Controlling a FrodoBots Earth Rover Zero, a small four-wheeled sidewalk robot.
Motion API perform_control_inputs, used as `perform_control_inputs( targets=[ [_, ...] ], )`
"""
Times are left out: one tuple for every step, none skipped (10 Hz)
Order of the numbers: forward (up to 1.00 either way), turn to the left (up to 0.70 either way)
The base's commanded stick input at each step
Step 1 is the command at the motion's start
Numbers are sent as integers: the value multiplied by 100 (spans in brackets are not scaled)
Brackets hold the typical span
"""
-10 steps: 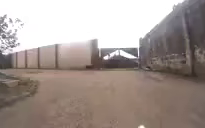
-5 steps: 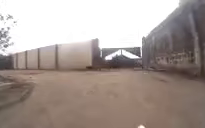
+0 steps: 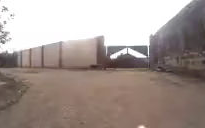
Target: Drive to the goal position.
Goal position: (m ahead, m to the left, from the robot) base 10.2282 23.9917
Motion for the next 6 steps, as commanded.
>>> perform_control_inputs(
  targets=[
    [70,0],
    [70,1],
    [70,2],
    [70,3],
    [70,3],
    [70,4]
  ],
)
